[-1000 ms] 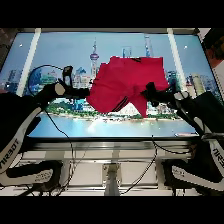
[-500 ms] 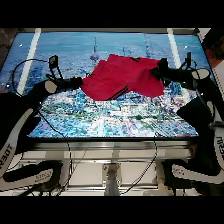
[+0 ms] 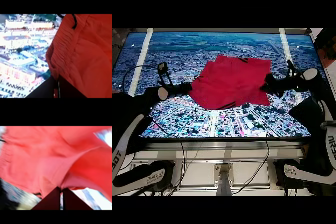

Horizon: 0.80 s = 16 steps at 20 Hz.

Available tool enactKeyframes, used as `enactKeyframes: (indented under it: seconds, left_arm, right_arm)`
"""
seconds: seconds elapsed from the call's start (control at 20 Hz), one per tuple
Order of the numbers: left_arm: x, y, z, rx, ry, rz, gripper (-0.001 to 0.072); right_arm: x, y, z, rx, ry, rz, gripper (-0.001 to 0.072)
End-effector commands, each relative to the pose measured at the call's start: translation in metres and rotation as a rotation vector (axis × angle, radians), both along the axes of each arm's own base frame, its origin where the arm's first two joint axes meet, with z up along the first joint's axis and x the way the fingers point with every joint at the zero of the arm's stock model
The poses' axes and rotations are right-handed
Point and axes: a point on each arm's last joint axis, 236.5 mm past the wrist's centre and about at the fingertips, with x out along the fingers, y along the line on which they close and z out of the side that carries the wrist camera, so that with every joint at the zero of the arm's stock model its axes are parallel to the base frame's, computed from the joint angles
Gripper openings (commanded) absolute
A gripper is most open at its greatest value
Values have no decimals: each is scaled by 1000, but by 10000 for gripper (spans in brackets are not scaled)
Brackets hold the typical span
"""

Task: Fold the clothes and pants, and hang the long-sleeved shirts on hangers.

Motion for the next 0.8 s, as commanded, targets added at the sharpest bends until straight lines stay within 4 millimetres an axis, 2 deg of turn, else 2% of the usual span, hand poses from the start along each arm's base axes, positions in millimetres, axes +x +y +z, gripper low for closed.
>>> enactKeyframes:
  seconds: [0.0, 0.2, 0.3, 0.4, 0.5, 0.6, 0.7, 0.75]
  left_arm:
    - [-47, 5, -19, 15, 55, 7, 16]
    - [-98, 3, -28, -46, 59, 51, 16]
    - [-117, 7, -37, -49, 71, 58, 16]
    - [-129, 10, -45, -46, 86, 59, 17]
    - [-132, 10, -49, -52, 98, 63, 17]
    - [-132, 10, -49, -52, 98, 63, 18]
    - [-132, 8, -49, -74, 104, 74, 19]
    - [-133, 3, -48, -113, 112, 92, 20]
  right_arm:
    - [-72, -7, -38, -65, 134, 49, 6]
    - [-137, -15, -67, -119, 279, 117, 7]
    - [-158, -21, -71, -148, 346, 165, 7]
    - [-169, -31, -75, -197, 385, 196, 7]
    - [-184, -45, -78, -255, 444, 221, 8]
    - [-197, -74, -83, -377, 515, 205, 9]
    - [-189, -109, -89, -525, 518, 98, 18]
    - [-179, -116, -89, -555, 484, 75, 57]
